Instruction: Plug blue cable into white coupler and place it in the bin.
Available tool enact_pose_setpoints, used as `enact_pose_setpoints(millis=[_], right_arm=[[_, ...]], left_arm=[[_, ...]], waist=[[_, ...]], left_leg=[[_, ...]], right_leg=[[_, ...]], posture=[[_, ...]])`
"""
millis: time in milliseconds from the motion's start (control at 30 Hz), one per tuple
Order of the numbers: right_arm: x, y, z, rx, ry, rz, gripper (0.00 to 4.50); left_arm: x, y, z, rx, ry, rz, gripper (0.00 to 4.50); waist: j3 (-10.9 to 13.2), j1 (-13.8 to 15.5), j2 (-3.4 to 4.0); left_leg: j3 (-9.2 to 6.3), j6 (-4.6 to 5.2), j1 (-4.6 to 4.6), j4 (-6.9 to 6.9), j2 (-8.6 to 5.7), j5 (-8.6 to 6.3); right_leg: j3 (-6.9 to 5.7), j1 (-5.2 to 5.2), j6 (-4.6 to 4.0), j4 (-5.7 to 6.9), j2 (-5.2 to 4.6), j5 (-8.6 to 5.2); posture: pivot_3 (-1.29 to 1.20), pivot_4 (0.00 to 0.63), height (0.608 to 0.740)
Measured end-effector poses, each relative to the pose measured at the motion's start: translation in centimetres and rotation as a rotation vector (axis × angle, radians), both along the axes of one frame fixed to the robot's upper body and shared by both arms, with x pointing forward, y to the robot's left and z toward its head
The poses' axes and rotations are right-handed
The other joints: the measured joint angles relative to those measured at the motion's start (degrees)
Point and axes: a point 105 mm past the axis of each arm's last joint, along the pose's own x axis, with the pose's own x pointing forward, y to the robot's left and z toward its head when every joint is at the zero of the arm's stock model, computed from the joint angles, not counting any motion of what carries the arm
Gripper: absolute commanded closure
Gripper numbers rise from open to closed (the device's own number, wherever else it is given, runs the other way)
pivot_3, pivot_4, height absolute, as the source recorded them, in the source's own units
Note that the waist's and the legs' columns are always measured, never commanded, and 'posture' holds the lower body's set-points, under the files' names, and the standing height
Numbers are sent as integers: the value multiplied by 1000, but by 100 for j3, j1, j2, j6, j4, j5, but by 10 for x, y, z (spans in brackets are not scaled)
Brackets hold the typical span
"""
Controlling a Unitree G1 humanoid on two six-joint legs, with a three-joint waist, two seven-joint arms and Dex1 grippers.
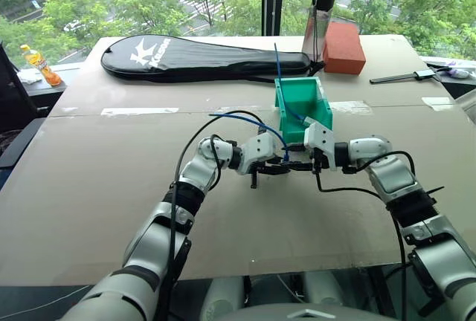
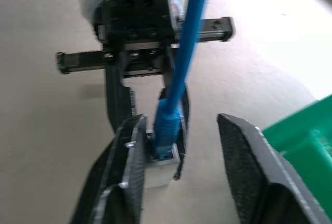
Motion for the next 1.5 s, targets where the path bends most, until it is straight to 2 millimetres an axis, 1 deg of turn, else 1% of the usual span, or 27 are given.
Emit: enact_pose_setpoints(millis=[33, 100, 167, 200, 267, 300, 367, 433, 467, 500, 533, 567, 600, 633, 667, 700, 800, 867, 900, 933, 1000, 1033, 1133, 1267, 1333, 1433, 1500], right_arm=[[-2, -5, 5, 5, -11, -19, 652], [-11, -9, 25, 92, -30, -65, 652], [-25, -10, 61, 209, -89, -89, 652], [-39, -15, 87, 269, -163, -126, 652], [-51, -21, 100, 300, -204, -170, 652], [-62, -27, 101, 311, -210, -217, 652], [-77, -40, 87, 307, -173, -343, 652], [-96, -65, 70, 361, -132, -561, 652], [-104, -74, 60, 367, -92, -641, 652], [-111, -85, 57, 360, -95, -725, 652], [-120, -98, 55, 334, -118, -805, 652], [-124, -101, 53, 318, -121, -829, 652], [-130, -105, 52, 303, -129, -855, 652], [-133, -108, 52, 298, -140, -873, 652], [-136, -113, 53, 291, -155, -898, 652], [-136, -114, 53, 290, -159, -903, 652], [-138, -124, 56, 274, -194, -953, 652], [-135, -127, 62, 271, -225, -962, 615], [-134, -127, 64, 260, -232, -954, 615], [-133, -126, 65, 256, -235, -944, 615], [-130, -126, 67, 254, -237, -930, 615], [-130, -126, 67, 247, -232, -920, 615], [-125, -129, 68, 222, -217, -886, 615], [-121, -129, 73, 222, -209, -849, 615], [-120, -129, 73, 221, -197, -835, 615], [-116, -129, 78, 240, -202, -817, 615], [-113, -129, 83, 263, -213, -801, 615]], left_arm=[[1, 1, 3, -11, 4, 6, 4153], [2, 3, 12, -36, 16, 18, 4153], [3, 5, 25, -68, 27, 34, 4153], [3, 2, 38, -112, 48, 50, 4153], [4, 1, 49, -145, 81, 80, 4153], [7, 1, 59, -167, 106, 107, 4153], [15, 0, 85, -189, 157, 163, 4153], [29, -16, 117, -176, 218, 217, 4153], [35, -19, 137, -176, 210, 247, 4153], [42, -22, 155, -187, 207, 284, 4153], [49, -36, 166, -201, 221, 309, 4153], [52, -42, 169, -200, 227, 321, 4153], [57, -51, 165, -192, 261, 351, 4153], [60, -59, 156, -176, 304, 372, 4153], [64, -67, 140, -144, 354, 405, 4153], [65, -68, 136, -137, 366, 414, 4153], [72, -78, 112, -74, 395, 484, 4153], [76, -81, 109, -59, 380, 517, 3143], [79, -81, 109, -55, 367, 540, 2926], [81, -80, 110, -57, 355, 554, 2356], [83, -79, 109, -65, 355, 570, 1569], [84, -79, 109, -66, 357, 577, 1075], [84, -78, 109, -74, 379, 584, 33], [85, -73, 115, -106, 422, 587, 33], [85, -66, 117, -120, 455, 593, 33], [84, -52, 136, -189, 513, 558, 33], [82, -31, 154, -249, 440, 514, 33]], waist=[[0, 12, 0], [3, 32, 2], [3, 29, 4], [3, 55, 4], [2, 101, 3], [3, 151, -1], [6, 209, -3], [13, 366, -13], [11, 344, -11], [4, 293, 8], [2, 270, 12], [-1, 262, 10], [2, 236, 4], [3, 210, 4], [8, 164, -1], [11, 130, -4], [24, 68, -14], [25, 56, -14], [25, 57, -15], [25, 62, -15], [25, 86, -15], [25, 108, -15], [28, 138, -18], [30, 144, -22], [32, 138, -22], [41, 116, -22], [37, 85, -15]], left_leg=[[-5, -1, -38, 9, -1, 0], [-4, -3, -83, 13, -4, 2], [-8, -6, -110, 15, -3, 3], [-26, -16, -138, 19, -4, 10], [-32, -18, -141, 18, -5, 11], [-44, -10, -146, 17, -6, 6], [-52, -3, -148, 22, -16, 2], [-103, -5, -169, 41, -34, 3], [-98, -4, -153, 43, -37, 3], [-92, -1, -139, 42, -50, 2], [-80, 7, -126, 43, -51, -2], [-87, 11, -113, 43, -56, -4], [-84, 13, -94, 43, -55, -5], [-83, 13, -82, 43, -55, -5], [-82, 13, -64, 41, -53, -5], [-80, 13, -53, 34, -53, -5], [-80, 12, -45, 25, -43, -6], [-80, 12, -47, 14, -42, -6], [-82, 12, -51, 11, -41, -6], [-82, 12, -53, 8, -41, -6], [-81, 12, -55, 7, -41, -6], [-80, 12, -59, 8, -42, -6], [-76, 12, -66, 10, -48, -6], [-77, 13, -68, 10, -51, -6], [-77, 13, -67, 10, -50, -6], [-77, 12, -68, 10, -47, -6], [-73, 11, -59, 2, -42, -6]], right_leg=[[-3, -31, 15, 1, -1, 9], [-1, -74, 17, 4, -2, 11], [-4, -100, 18, 6, -2, 12], [-18, -116, 22, 4, -2, 15], [-25, -114, 23, 0, -1, 14], [-36, -112, 24, -5, -1, 13], [-38, -109, 26, -4, -1, 11], [-58, -92, 46, -4, 8, -3], [-33, -83, 58, -6, 12, -9], [-13, -66, 71, -8, 6, -17], [0, -60, 83, -9, 6, -25], [2, -37, 92, -15, 7, -30], [4, -21, 95, -21, 8, -33], [5, -11, 86, -20, 8, -38], [6, 3, 74, -17, 9, -45], [9, 7, 73, -17, 10, -46], [17, 4, 71, -8, 27, -45], [18, -5, 71, -6, 29, -45], [18, -9, 71, -7, 31, -45], [18, -11, 71, -7, 31, -44], [18, -12, 73, -7, 29, -41], [18, -13, 70, -10, 28, -38], [19, -14, 60, -16, 16, -32], [18, -13, 62, -18, 11, -34], [18, -15, 62, -15, 12, -33], [18, -21, 62, -7, 15, -32], [28, -20, 62, -3, 16, -30]], posture=[[0, 150, 740], [0, 150, 740], [0, 150, 740], [0, 150, 740], [0, 150, 740], [0, 150, 740], [0, 150, 740], [0, 150, 740], [0, 150, 740], [0, 150, 740], [0, 150, 740], [0, 150, 740], [0, 150, 740], [0, 150, 740], [0, 150, 740], [0, 150, 740], [0, 150, 740], [0, 150, 740], [0, 150, 740], [0, 150, 740], [0, 150, 740], [0, 150, 740], [0, 150, 740], [0, 150, 740], [0, 150, 740], [0, 150, 740], [0, 150, 740]])
